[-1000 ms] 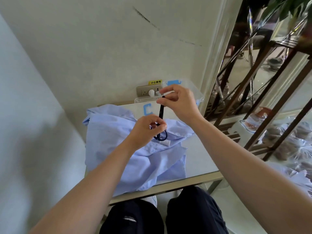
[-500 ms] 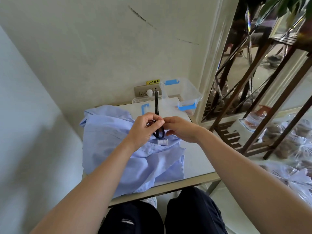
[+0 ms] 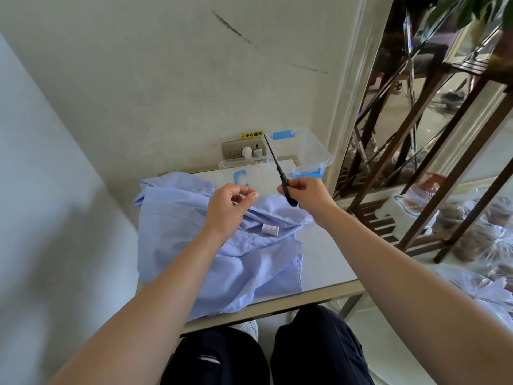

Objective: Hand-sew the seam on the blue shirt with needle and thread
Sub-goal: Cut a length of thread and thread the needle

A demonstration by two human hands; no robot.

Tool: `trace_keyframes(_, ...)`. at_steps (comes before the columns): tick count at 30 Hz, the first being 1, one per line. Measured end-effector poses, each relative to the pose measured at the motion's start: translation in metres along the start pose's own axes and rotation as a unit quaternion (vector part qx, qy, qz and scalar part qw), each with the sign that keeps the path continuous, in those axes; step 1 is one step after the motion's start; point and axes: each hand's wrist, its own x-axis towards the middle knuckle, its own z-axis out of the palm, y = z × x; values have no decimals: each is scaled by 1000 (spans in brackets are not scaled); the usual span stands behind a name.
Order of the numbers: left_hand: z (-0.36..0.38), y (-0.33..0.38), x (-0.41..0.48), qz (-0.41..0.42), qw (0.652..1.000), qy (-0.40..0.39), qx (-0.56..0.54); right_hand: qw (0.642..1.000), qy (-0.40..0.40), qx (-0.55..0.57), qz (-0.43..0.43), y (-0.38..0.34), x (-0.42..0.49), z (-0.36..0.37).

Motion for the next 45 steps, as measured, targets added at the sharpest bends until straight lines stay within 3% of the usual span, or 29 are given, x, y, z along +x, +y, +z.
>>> trace_keyframes(4,-6,2,-4,-9,1000,16,-7,998,-44,-30,17,-2,-5,3)
trace_keyframes(10,-10,1,-5,-22,999,42,-1,984,-107,127,66,-12,-18,6)
trace_keyframes(14,-11,1,-8,-33,997,68,15,970,-168,157,75,-9,-28,-1)
trace_keyframes(19,-10,2,-18,-50,996,76,24,983,-94,139,76,-5,-44,4)
trace_keyframes(25,-11,5,-34,-57,994,88,24,992,-92,77,45,4,-68,8)
trace_keyframes(30,-14,11,-45,-66,993,93,33,988,-107,104,46,2,-86,10)
trace_keyframes(34,-15,15,-51,-71,992,100,31,961,-199,176,82,-7,-97,10)
trace_keyframes(39,-15,15,-56,-69,990,113,39,911,-357,161,131,-5,-108,-1)
trace_keyframes(45,-15,11,-60,-73,985,147,47,911,-350,171,132,-5,-121,-21)
